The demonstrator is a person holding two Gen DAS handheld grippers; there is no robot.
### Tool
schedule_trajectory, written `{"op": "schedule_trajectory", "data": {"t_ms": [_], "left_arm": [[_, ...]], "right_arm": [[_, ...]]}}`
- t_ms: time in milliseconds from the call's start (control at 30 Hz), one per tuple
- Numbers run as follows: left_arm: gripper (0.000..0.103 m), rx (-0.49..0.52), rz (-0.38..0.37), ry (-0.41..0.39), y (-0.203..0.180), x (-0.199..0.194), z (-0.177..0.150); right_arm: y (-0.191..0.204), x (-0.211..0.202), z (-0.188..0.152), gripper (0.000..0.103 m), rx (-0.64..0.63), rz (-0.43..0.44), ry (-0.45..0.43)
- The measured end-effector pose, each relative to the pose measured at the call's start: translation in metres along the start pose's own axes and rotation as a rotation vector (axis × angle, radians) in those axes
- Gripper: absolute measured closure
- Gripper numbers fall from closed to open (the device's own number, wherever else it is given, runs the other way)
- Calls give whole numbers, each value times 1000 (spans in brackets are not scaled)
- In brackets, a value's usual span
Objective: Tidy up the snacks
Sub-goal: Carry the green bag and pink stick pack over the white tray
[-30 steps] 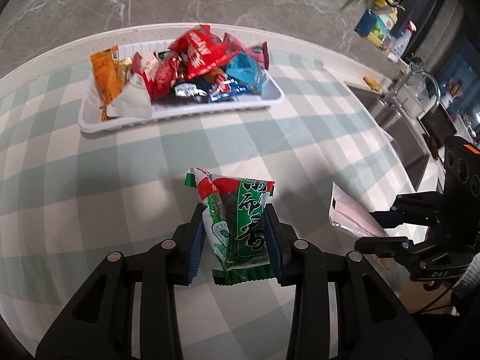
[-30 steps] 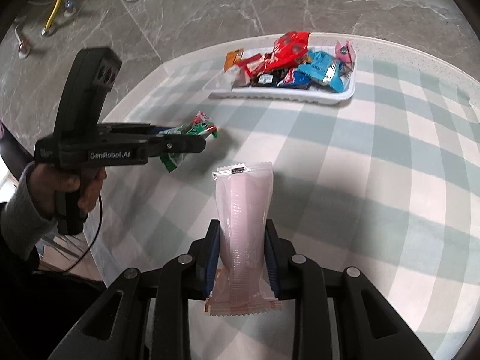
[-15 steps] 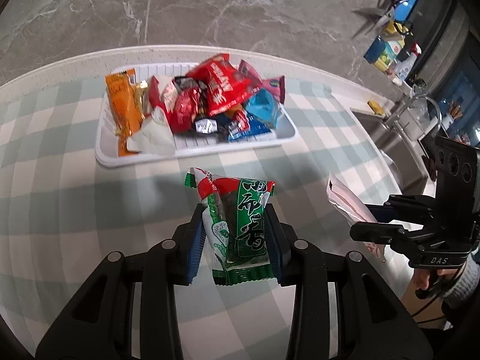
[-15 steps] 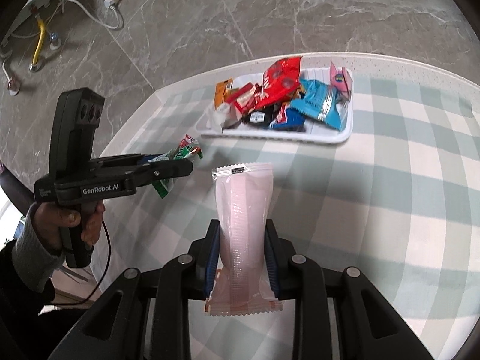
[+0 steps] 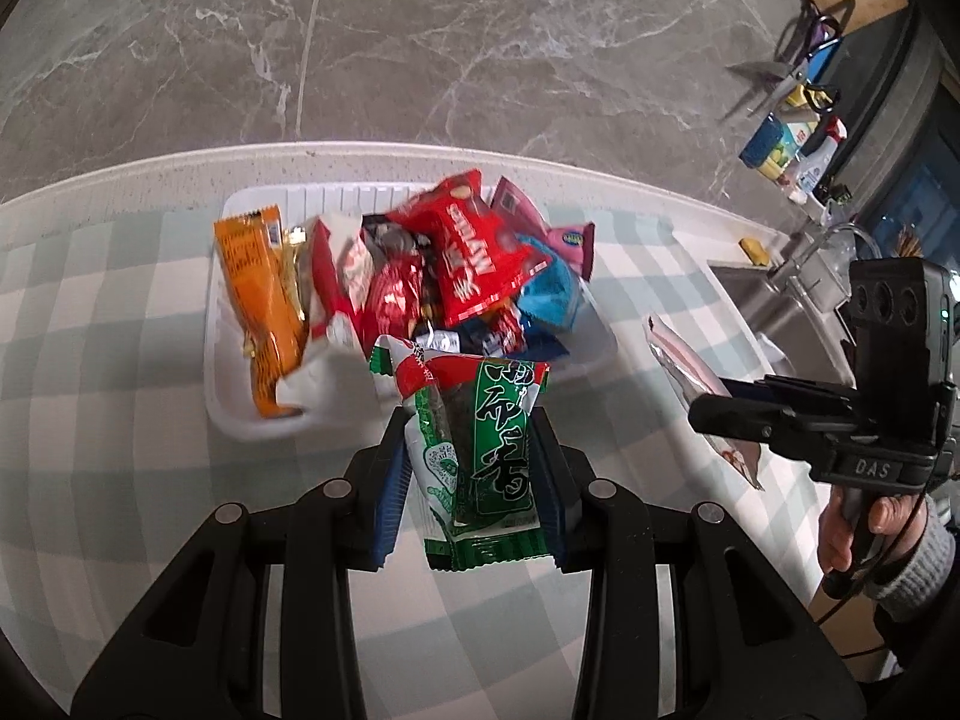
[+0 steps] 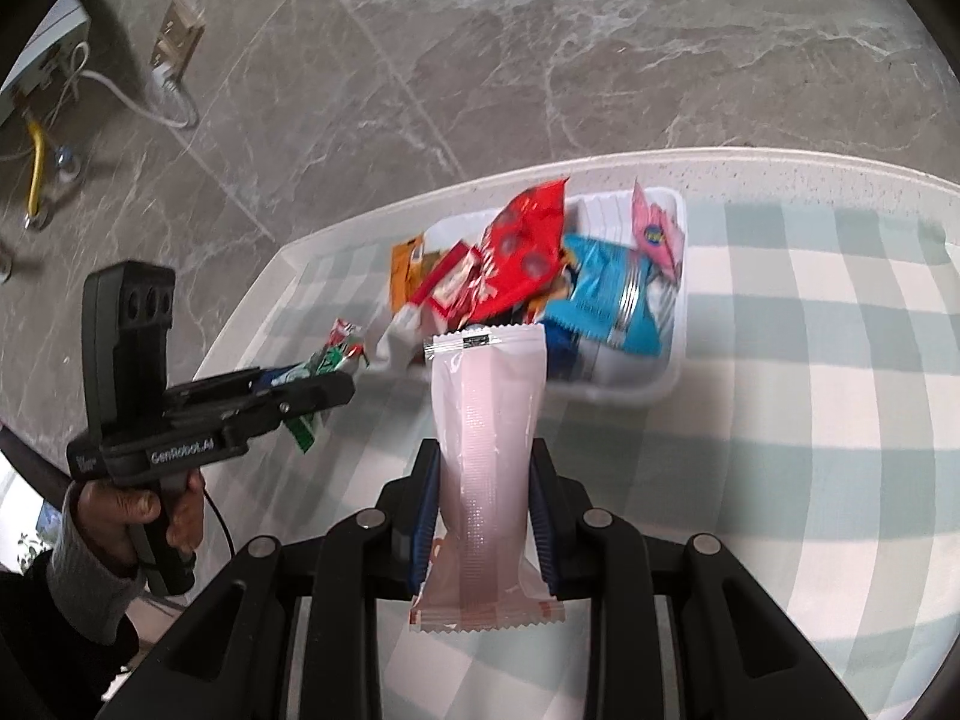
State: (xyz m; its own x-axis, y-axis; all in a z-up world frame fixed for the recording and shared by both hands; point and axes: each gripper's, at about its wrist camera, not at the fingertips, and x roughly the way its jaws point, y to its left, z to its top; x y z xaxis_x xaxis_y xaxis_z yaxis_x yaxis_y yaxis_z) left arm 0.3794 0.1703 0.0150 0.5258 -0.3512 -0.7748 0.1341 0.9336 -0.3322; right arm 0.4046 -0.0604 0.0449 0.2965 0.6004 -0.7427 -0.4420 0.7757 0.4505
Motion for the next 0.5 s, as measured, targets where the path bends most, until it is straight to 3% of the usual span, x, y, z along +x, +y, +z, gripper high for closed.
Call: {"op": "schedule_trajectory", "data": {"t_ms": [500], "left_arm": [[69, -12, 18, -9, 21, 29, 53]], "right_arm": [[-31, 34, 71, 73, 98, -31, -40]]}}
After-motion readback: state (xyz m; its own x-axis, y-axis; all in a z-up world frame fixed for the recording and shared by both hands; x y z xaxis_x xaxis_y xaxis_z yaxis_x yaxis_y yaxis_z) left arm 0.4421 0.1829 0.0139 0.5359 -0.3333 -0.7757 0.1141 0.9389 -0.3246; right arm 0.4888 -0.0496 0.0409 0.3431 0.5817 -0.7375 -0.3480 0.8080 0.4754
